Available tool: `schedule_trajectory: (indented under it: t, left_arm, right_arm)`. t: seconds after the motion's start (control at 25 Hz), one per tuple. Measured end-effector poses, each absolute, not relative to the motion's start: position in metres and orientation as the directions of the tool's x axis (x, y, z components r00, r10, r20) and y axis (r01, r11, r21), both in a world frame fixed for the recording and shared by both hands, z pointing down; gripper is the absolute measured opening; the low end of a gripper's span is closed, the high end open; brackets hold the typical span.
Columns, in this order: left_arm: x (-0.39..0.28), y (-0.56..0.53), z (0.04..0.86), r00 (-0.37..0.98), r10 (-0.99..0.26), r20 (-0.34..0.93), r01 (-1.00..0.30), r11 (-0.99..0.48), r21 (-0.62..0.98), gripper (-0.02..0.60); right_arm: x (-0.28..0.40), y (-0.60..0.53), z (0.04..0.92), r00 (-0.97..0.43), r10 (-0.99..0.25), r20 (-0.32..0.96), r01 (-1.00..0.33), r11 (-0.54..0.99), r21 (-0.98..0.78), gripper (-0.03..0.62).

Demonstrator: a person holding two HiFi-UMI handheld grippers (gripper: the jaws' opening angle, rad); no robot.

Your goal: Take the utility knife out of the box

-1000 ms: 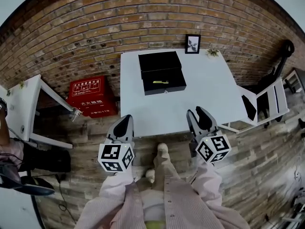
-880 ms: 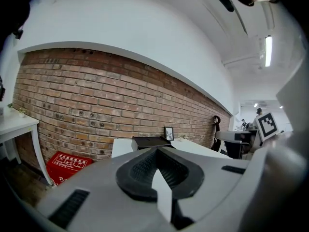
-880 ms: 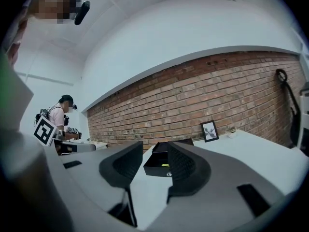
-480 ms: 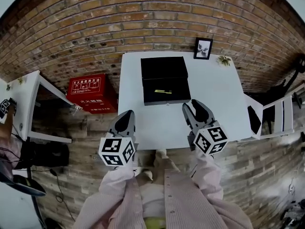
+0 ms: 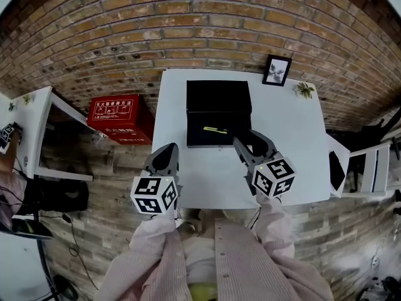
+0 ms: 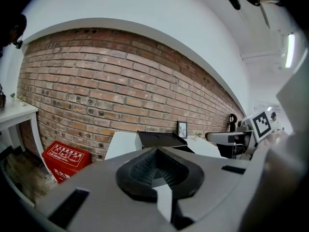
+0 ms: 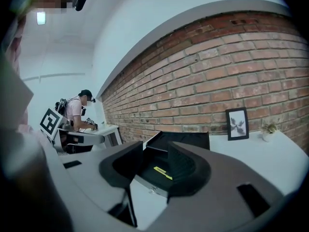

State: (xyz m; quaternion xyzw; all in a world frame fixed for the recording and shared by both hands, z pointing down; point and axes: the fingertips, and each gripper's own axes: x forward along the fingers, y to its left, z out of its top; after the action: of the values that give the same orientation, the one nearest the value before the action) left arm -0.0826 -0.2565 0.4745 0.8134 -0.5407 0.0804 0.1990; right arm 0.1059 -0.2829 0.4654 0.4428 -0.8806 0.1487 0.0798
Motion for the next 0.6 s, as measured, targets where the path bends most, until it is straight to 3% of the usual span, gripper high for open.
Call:
schedule_trajectory:
  t: [0.6]
  left_arm:
    - [-0.064, -0.302, 0.515, 0.381, -0.822, 0.424, -0.917, -0.274, 0.291, -0.008]
  right_arm:
    - [0.08, -0.337, 0.513, -0.7, -0.554, 0.45, -0.663, 0.739, -0.122, 0.143]
